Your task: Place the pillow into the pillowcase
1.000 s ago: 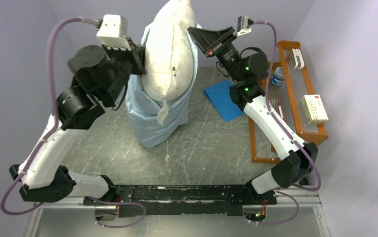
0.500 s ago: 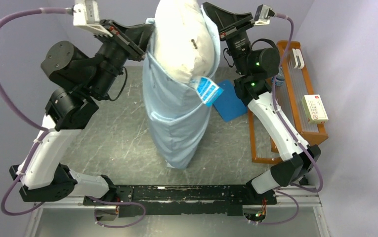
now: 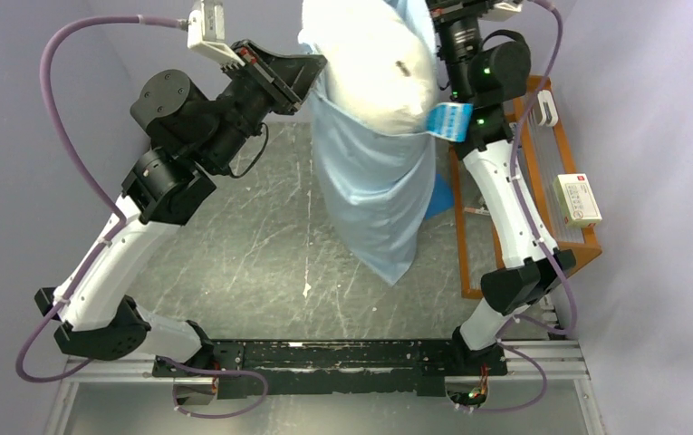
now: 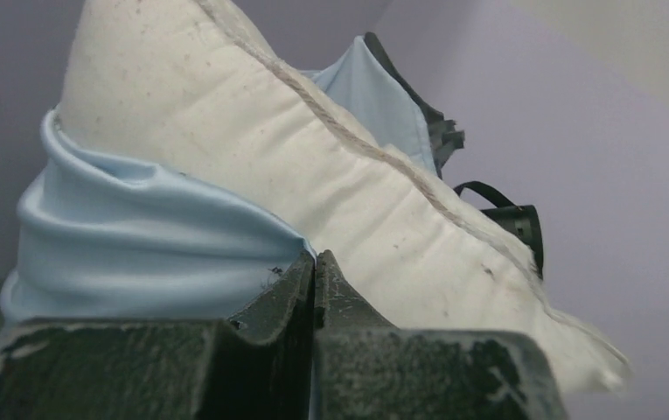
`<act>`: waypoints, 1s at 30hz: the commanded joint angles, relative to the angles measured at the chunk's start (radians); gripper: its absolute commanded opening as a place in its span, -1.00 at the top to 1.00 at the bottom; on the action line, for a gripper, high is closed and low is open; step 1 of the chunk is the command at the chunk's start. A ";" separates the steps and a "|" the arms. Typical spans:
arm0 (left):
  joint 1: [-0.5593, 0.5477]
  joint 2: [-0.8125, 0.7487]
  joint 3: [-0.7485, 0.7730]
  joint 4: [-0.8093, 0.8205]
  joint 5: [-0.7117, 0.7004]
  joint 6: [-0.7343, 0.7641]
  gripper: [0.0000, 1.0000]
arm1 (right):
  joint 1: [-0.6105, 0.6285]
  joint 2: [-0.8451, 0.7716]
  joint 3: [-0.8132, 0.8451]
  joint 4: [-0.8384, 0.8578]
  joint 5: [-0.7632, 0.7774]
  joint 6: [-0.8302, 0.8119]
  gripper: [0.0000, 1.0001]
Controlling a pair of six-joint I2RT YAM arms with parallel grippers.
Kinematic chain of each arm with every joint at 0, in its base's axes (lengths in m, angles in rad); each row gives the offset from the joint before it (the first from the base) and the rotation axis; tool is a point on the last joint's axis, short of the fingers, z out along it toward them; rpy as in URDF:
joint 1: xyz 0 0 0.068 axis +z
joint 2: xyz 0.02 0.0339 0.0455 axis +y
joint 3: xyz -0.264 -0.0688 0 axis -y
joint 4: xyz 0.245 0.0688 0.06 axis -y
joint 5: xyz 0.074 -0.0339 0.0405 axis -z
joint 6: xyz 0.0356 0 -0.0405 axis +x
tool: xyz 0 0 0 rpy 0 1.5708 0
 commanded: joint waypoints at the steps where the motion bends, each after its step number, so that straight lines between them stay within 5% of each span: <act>1: -0.007 0.011 0.096 0.080 0.075 -0.055 0.91 | -0.053 -0.048 -0.007 0.088 -0.010 0.167 1.00; 4: -0.007 0.065 0.260 -0.024 -0.137 0.060 0.90 | 0.064 -0.149 -0.169 0.169 -0.008 0.135 1.00; 6: -0.005 0.050 0.238 0.017 -0.160 0.066 0.90 | 0.137 -0.191 -0.197 0.195 0.033 0.070 1.00; 10: -0.006 -0.014 0.080 0.123 0.017 -0.067 0.90 | 0.117 -0.157 -0.056 0.144 0.125 0.035 1.00; 14: -0.006 -0.003 0.040 0.126 0.154 -0.134 0.90 | -0.015 -0.081 0.053 0.059 0.155 0.193 1.00; 20: -0.005 0.070 0.118 0.021 -0.089 0.076 0.91 | -0.017 -0.076 0.006 0.007 -0.026 0.188 1.00; 24: 0.044 0.171 0.328 -0.159 -0.245 0.170 0.90 | 0.062 -0.096 -0.061 0.008 -0.169 0.092 1.00; 27: 0.091 0.091 0.232 -0.073 -0.266 0.197 0.90 | 0.164 -0.106 -0.108 0.072 -0.174 0.039 1.00; 30: 0.109 0.047 0.231 -0.057 -0.309 0.223 0.91 | 0.196 -0.029 0.040 0.089 -0.240 0.020 1.00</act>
